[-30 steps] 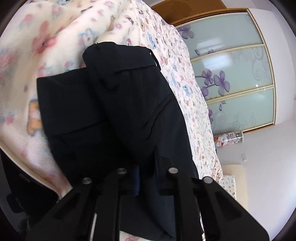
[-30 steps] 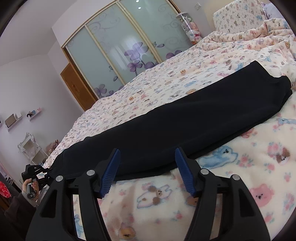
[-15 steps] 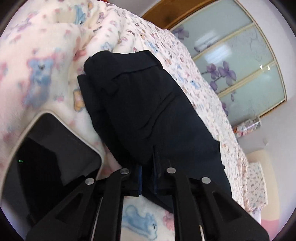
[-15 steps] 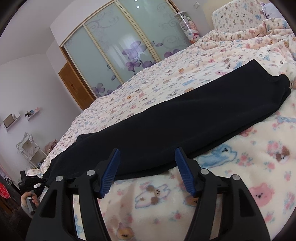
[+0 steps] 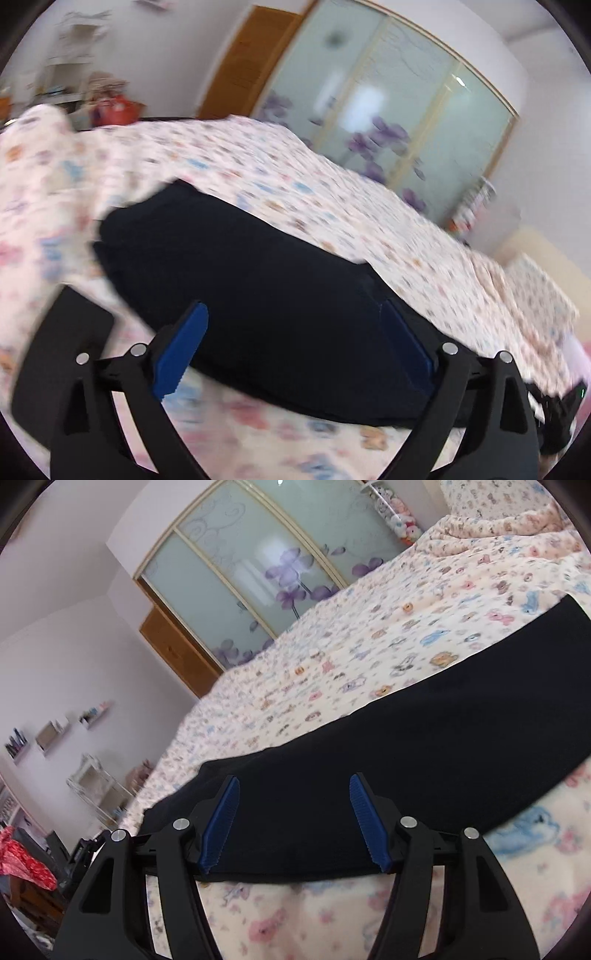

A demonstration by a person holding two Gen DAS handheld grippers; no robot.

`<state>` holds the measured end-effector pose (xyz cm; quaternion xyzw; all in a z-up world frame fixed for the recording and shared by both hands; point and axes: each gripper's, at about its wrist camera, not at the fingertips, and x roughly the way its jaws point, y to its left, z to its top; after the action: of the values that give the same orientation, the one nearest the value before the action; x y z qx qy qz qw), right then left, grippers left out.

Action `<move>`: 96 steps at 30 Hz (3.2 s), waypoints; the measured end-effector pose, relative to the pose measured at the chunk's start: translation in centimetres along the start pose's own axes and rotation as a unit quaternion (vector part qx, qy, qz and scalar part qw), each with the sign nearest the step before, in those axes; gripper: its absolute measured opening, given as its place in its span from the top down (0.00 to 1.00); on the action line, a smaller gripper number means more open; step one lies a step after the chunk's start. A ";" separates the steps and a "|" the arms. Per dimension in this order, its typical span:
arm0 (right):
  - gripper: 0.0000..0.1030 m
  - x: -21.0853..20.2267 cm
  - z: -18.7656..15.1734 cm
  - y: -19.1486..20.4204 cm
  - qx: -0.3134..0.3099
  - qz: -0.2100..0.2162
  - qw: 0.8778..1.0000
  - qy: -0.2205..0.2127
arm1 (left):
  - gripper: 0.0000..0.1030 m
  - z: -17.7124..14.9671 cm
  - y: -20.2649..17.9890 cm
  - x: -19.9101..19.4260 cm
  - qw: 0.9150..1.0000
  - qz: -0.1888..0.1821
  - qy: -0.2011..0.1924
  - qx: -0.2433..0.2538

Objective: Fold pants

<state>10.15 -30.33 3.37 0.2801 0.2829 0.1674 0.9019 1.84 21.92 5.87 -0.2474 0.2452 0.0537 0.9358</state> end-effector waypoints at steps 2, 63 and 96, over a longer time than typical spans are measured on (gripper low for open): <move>0.38 0.7 -0.1 -0.2 -0.004 -0.029 1.000 0.005 | 0.07 -0.7 -0.9 1.7 1.000 -0.007 0.021 0.004; 0.74 -11.7 5.1 -24.0 0.262 -0.220 0.934 -0.098 | 0.02 -4.9 -1.0 7.7 0.994 0.067 0.064 0.066; 0.83 12.1 -3.3 9.2 -0.019 0.047 0.988 0.148 | 0.02 -4.6 0.2 7.1 0.999 0.018 0.039 0.029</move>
<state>16.32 -16.14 1.61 0.2477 0.3964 0.2545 0.8466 6.01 19.70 -1.18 -0.2174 0.2872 0.0536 0.9313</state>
